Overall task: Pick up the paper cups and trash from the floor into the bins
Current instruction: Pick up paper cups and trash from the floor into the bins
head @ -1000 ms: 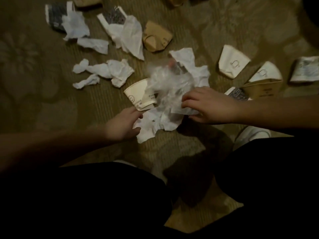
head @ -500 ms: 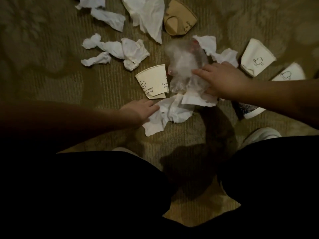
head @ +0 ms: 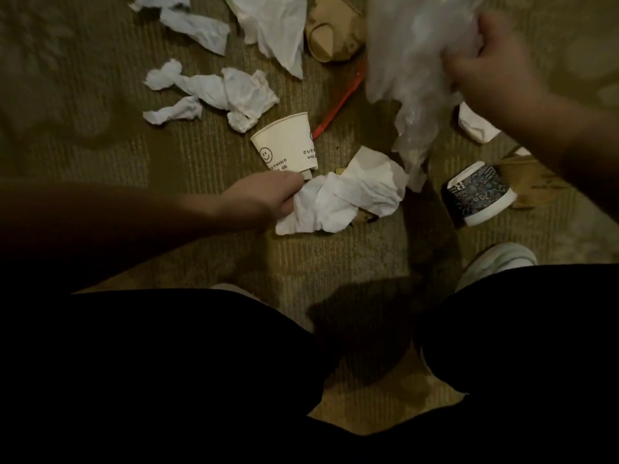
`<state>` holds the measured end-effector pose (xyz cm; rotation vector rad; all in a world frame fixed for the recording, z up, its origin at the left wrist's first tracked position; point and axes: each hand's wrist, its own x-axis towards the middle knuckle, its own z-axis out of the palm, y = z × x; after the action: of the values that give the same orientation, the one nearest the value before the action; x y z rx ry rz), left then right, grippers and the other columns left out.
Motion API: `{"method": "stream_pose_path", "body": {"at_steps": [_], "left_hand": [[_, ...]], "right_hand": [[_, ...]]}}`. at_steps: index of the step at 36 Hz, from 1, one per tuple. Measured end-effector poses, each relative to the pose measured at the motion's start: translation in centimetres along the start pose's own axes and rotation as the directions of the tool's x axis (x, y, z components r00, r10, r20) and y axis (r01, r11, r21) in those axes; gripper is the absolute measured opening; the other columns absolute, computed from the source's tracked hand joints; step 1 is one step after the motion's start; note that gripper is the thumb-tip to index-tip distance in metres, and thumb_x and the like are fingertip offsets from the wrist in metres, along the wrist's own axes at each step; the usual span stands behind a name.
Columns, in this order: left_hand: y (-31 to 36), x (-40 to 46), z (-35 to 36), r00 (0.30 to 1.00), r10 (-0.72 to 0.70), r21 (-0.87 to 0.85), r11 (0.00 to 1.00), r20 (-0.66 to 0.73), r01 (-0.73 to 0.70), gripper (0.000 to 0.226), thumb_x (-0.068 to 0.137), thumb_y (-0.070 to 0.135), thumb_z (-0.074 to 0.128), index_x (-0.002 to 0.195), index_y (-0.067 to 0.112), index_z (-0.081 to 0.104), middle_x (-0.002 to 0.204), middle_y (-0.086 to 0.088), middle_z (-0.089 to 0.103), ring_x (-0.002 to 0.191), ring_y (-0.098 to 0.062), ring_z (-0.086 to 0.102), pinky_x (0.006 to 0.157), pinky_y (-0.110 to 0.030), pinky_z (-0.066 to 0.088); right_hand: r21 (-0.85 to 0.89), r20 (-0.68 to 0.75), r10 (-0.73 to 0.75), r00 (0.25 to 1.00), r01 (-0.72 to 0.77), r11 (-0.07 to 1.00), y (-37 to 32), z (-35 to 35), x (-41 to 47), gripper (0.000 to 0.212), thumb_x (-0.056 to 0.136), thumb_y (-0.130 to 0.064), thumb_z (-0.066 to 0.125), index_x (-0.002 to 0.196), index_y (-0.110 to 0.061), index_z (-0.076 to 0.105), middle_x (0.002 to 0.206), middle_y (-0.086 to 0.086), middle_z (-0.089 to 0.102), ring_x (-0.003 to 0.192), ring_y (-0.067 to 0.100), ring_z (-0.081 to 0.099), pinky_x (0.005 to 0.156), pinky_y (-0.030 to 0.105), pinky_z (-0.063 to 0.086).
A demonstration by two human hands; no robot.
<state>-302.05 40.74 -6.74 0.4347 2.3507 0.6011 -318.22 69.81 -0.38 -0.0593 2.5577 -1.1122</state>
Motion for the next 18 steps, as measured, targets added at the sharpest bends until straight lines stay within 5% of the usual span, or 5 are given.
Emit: {"method": "stream_pose_path", "body": {"at_steps": [3, 8, 13, 18], "left_hand": [[0.9, 0.2, -0.5, 0.997, -0.026, -0.089, 0.996, -0.073, 0.019, 0.007, 0.096, 0.017, 0.052, 0.101, 0.014, 0.049, 0.091, 0.000, 0.051, 0.084, -0.023, 0.052, 0.065, -0.030, 0.026], [2.3, 1.3, -1.3, 0.989, -0.031, -0.128, 0.992, -0.142, 0.013, 0.044, 0.097, 0.018, 0.051, 0.140, 0.012, 0.047, 0.136, -0.009, 0.054, 0.120, -0.024, 0.053, 0.089, -0.029, 0.040], [3.3, 3.0, -1.1, 0.986, 0.017, -0.094, 0.995, -0.167, -0.033, 0.033, 0.098, 0.019, 0.051, 0.131, 0.013, 0.059, 0.127, -0.005, 0.055, 0.117, -0.020, 0.053, 0.085, -0.024, 0.037], [4.7, 5.1, -1.2, 0.971, 0.153, 0.002, 0.988, -0.185, -0.156, 0.022, 0.096, 0.015, 0.059, 0.111, 0.001, 0.066, 0.114, -0.014, 0.056, 0.103, -0.026, 0.056, 0.079, -0.023, 0.034]], "right_hand": [[-0.181, 0.005, -0.061, 0.998, 0.060, 0.982, 1.2, -0.6, -0.1, 0.039, 0.092, -0.021, 0.054, 0.128, -0.007, 0.053, 0.117, 0.007, 0.055, 0.105, 0.019, 0.054, 0.085, 0.032, 0.048], [-0.373, 0.060, -0.062, 0.996, 0.080, 0.924, 3.5, -1.4, -0.1, 0.028, 0.092, -0.003, 0.055, 0.120, -0.008, 0.055, 0.112, 0.007, 0.047, 0.095, 0.021, 0.044, 0.077, 0.038, 0.039], [-0.521, 0.232, -0.172, 0.957, 0.272, 0.809, 5.2, -2.4, -0.9, 0.027, 0.093, 0.002, 0.049, 0.114, -0.009, 0.064, 0.126, 0.014, 0.056, 0.106, 0.031, 0.053, 0.085, 0.040, 0.044], [-0.663, 0.356, -0.006, 0.934, 0.257, 0.703, 7.0, -3.3, -2.0, 0.047, 0.086, -0.011, 0.065, 0.132, -0.008, 0.059, 0.139, 0.018, 0.051, 0.122, 0.040, 0.048, 0.095, 0.049, 0.046]]}}
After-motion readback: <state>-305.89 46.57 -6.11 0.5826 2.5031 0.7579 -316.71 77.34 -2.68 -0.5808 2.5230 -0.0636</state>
